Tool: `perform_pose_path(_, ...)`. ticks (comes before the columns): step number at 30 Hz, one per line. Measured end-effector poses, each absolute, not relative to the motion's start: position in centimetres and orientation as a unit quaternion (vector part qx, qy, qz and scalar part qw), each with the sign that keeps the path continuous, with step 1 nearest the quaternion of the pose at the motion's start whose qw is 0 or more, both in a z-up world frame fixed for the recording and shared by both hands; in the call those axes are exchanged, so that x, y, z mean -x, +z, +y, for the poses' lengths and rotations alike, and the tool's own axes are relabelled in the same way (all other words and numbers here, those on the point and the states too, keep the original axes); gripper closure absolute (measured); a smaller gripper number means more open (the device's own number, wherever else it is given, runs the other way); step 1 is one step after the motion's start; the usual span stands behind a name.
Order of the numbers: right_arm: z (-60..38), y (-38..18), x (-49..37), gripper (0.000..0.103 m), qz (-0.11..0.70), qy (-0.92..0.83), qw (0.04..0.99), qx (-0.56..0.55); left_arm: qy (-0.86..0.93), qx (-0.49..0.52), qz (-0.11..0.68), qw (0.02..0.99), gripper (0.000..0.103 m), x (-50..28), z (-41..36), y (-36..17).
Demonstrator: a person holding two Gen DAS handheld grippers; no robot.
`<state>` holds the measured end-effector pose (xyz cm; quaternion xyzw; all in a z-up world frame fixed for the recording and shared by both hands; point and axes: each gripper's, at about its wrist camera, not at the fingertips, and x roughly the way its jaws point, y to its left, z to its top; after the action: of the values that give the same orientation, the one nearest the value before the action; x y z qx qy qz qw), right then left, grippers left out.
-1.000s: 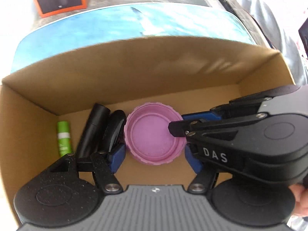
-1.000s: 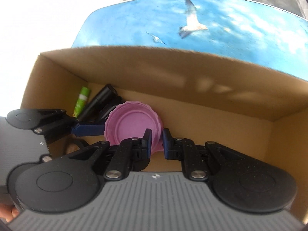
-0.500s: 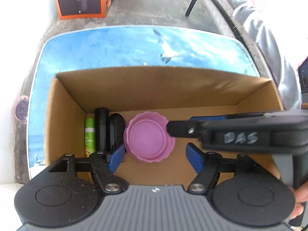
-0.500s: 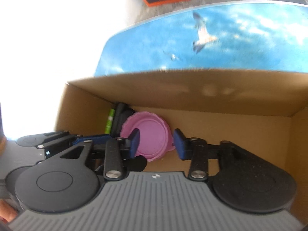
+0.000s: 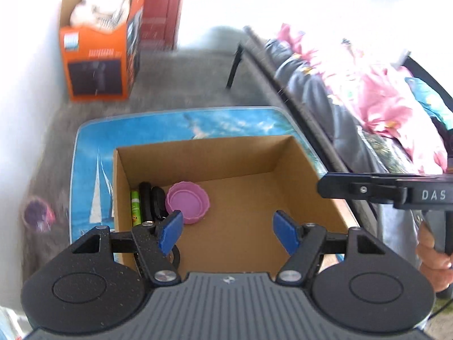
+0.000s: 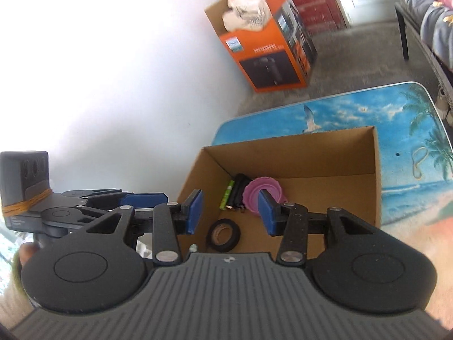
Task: Organize rigid objects
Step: 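Move the right tool back to the white plug charger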
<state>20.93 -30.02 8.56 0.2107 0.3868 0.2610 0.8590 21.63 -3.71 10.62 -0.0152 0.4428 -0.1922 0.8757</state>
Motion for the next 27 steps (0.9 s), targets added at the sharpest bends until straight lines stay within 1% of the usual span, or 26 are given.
perform_pose_path(5,-31.6,7.3,-13.6,0.061,0.356,0.244,0.874,-0.222,-0.220,0.006,0.397,0.891,0.030,-14.8,-3.4,11.2)
perform_pose_path(10,-31.2,2.6,-9.3,0.062,0.361,0.220,0.873,-0.244,-0.216,-0.018,0.375,0.901,0.030,-10.0,-4.5,7.4)
perform_pose_path(15,-29.7,-1.4,-8.2,0.066,0.382,0.201,0.868,-0.245,-0.218,-0.046,0.382,0.897,0.030,-7.0,-6.4,2.9)
perform_pose_path(18,-28.5,-3.1,-8.6,0.067,0.397,0.200,0.860,-0.252,-0.216,-0.069,0.382,0.896,0.033,-6.5,-7.7,0.4)
perform_pose_path(20,-27.6,-3.9,-9.1,0.070,0.407,0.198,0.856,-0.250,-0.211,-0.084,0.382,0.896,0.035,-6.4,-8.3,-1.2)
perform_pose_path(23,-26.2,-4.4,-9.7,0.071,0.415,0.199,0.857,-0.232,-0.194,-0.104,0.379,0.899,0.045,-6.8,-9.0,-2.7)
perform_pose_path(27,-24.9,-5.4,-11.0,0.071,0.432,0.201,0.849,-0.230,-0.193,-0.117,0.375,0.899,0.051,-7.1,-9.4,-4.1)
